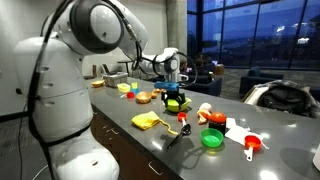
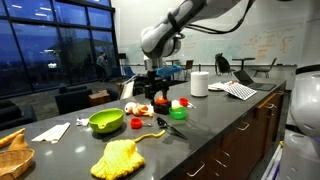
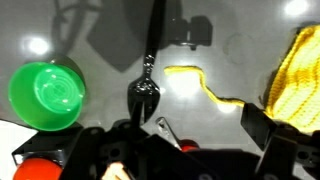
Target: Use the yellow object to wipe the table
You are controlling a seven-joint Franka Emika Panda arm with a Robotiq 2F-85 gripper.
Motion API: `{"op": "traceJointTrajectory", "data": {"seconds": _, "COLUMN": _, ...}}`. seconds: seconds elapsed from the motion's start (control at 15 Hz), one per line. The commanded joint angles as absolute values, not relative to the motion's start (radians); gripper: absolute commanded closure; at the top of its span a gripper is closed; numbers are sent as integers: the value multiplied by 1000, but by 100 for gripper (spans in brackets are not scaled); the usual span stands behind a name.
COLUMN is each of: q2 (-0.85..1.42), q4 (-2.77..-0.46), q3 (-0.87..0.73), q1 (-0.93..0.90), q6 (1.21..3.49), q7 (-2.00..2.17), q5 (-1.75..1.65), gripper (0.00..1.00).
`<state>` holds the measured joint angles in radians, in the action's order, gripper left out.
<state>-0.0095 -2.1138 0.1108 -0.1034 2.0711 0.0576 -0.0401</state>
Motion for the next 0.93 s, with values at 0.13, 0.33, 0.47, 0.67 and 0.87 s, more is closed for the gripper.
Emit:
{"op": "traceJointTrajectory", "data": {"seconds": 0.13, "q2": 105, "q4": -2026, "q3": 164, "q1": -171, "q6": 2092, "q7": 137, "q5": -89, "gripper": 0}}
{"op": "traceJointTrajectory", "data": {"seconds": 0.33, "q2": 172, "q4": -1962, "q3": 179, "q1": -207, "q6": 2092, "q7": 169, "q5": -113, "gripper": 0}}
{"op": "traceJointTrajectory", "data": {"seconds": 0.47, "q2": 180, "q4": -1952, "q3": 177, "q1": -205, "q6": 2092, "q7": 168, "q5": -113, "gripper": 0}}
{"op": "traceJointTrajectory", "data": {"seconds": 0.67, "q2": 179, "q4": -1949, "q3": 173, "q1": -199, "q6": 2092, "q7": 168, "q5": -113, "gripper": 0}}
{"op": "traceJointTrajectory", "data": {"seconds": 0.87, "q2": 179, "q4": -1949, "q3": 173, "q1": -200, "q6": 2092, "q7": 168, "q5": -113, "gripper": 0}}
